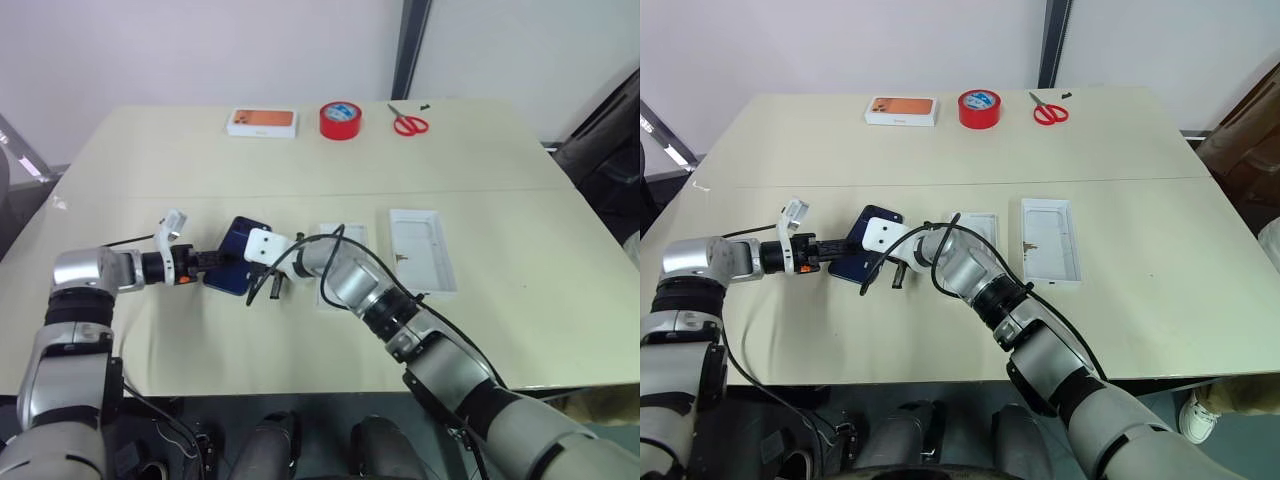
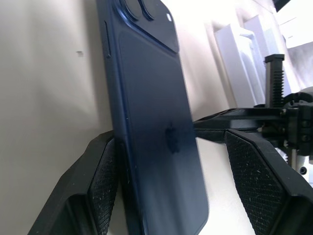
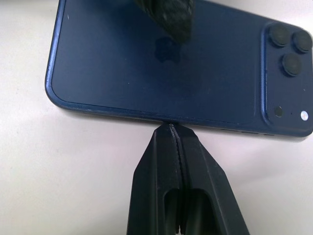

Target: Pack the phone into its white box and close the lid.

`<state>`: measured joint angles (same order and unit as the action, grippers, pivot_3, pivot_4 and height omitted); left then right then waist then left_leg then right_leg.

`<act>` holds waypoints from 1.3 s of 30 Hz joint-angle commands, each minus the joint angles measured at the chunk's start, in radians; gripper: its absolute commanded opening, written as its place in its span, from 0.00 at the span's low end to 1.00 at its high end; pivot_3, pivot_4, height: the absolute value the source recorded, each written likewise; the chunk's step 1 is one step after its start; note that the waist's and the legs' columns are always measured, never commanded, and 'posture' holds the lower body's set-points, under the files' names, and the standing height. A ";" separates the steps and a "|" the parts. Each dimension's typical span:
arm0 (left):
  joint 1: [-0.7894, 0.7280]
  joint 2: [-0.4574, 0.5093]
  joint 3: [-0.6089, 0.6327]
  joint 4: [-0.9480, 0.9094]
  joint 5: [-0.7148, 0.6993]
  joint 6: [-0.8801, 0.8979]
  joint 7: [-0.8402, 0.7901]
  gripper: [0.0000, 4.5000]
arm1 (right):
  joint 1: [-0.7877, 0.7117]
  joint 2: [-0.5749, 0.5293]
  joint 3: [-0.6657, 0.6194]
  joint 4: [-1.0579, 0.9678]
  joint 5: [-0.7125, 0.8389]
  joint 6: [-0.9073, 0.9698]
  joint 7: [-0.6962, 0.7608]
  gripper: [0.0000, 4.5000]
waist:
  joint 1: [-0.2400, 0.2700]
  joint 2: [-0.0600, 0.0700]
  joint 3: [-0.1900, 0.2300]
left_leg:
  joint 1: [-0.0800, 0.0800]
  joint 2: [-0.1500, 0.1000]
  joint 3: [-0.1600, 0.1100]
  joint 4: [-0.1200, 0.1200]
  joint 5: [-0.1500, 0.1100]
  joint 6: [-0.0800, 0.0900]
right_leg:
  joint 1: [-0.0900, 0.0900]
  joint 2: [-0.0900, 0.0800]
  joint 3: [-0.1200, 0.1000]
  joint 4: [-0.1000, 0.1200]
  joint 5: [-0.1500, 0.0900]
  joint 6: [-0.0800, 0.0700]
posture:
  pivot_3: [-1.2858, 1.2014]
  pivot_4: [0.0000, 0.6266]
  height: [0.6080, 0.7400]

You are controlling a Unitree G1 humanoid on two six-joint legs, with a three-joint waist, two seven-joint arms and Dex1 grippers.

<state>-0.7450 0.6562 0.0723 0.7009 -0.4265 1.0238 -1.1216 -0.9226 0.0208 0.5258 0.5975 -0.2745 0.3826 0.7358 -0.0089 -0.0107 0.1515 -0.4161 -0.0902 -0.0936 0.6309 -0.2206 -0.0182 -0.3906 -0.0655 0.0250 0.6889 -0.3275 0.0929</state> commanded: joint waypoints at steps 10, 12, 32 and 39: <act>0.023 -0.042 0.042 0.085 0.000 0.040 0.049 0.13 | -0.001 -0.023 -0.007 -0.006 -0.006 -0.014 -0.001 0.00 | -0.005 0.000 0.000 | 0.000 0.000 -0.002 0.000 0.000 0.000 | 0.000 0.000 0.000 0.000 0.000 0.000 | 0.52 0.24 0.95; 0.035 -0.042 0.043 0.077 -0.001 0.044 0.056 0.13 | 0.000 -0.027 -0.007 -0.008 -0.006 -0.016 -0.002 0.00 | -0.010 -0.001 -0.001 | 0.001 0.000 -0.002 0.000 0.000 0.000 | 0.001 0.000 -0.001 0.000 0.000 0.000 | 0.52 0.24 0.95; 0.115 -0.104 0.370 -0.084 -0.263 0.236 0.170 0.00 | 0.117 -0.144 -0.246 -0.342 0.313 0.026 0.197 0.42 | -0.013 -0.001 -0.001 | -0.002 0.001 -0.002 -0.002 0.000 0.000 | -0.001 0.001 0.000 -0.003 0.000 0.000 | 0.52 0.24 0.95; 0.194 -0.220 0.511 -0.277 -0.366 0.270 0.344 0.00 | 0.315 -0.399 -0.251 -0.626 0.396 -0.093 0.394 0.63 | -0.009 -0.002 0.000 | -0.010 0.002 -0.002 0.000 0.000 0.000 | -0.003 0.001 0.000 -0.004 0.000 0.000 | 0.52 0.24 0.95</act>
<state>-0.5457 0.4443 0.5399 0.4830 -0.7324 1.2746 -0.8052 -0.6213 -0.3582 0.2858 0.0551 0.0882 0.3375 1.0844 -0.0183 -0.0127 0.1516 -0.4258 -0.0885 -0.0953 0.6308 -0.2207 -0.0183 -0.3940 -0.0648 0.0245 0.6851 -0.3276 0.0931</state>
